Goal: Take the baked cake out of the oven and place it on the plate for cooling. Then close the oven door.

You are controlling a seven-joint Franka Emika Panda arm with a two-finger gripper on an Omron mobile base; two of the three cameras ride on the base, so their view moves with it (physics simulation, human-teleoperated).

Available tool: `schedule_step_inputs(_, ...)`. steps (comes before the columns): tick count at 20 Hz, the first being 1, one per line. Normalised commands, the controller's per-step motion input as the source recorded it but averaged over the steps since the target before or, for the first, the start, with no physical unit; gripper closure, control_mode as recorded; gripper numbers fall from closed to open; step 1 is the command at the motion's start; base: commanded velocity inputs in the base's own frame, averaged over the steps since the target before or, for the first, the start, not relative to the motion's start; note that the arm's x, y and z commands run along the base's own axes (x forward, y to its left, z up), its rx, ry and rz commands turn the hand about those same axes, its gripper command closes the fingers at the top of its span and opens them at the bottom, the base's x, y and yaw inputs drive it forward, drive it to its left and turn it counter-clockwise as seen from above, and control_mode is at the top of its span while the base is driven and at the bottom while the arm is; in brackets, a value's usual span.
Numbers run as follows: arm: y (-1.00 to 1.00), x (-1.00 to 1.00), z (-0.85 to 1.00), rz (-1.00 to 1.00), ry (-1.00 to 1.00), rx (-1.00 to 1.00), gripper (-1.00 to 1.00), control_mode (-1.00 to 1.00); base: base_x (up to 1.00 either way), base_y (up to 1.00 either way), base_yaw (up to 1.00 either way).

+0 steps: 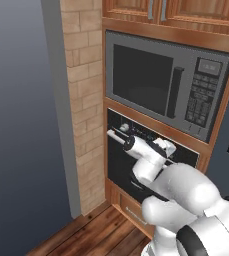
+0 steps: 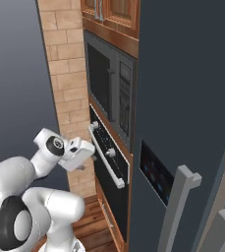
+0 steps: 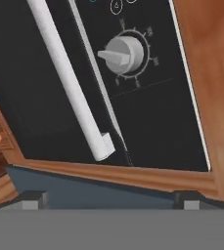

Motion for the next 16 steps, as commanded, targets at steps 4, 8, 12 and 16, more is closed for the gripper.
schedule_step_inputs(4,-0.12,0.41,-0.54,0.0,0.06,-0.1,-1.0,-1.0,0.0,0.0,0.0)
schedule_step_inputs(8,-0.11,0.25,-0.54,0.0,0.06,-0.1,-1.0,-1.0,0.0,0.0,0.0)
schedule_step_inputs(12,-0.16,0.29,-0.45,0.0,0.06,-0.08,-1.0,-1.0,0.0,0.0,0.0)
schedule_step_inputs(16,-0.21,0.37,-0.33,0.0,0.04,-0.06,-1.0,-1.0,0.0,0.0,0.0)
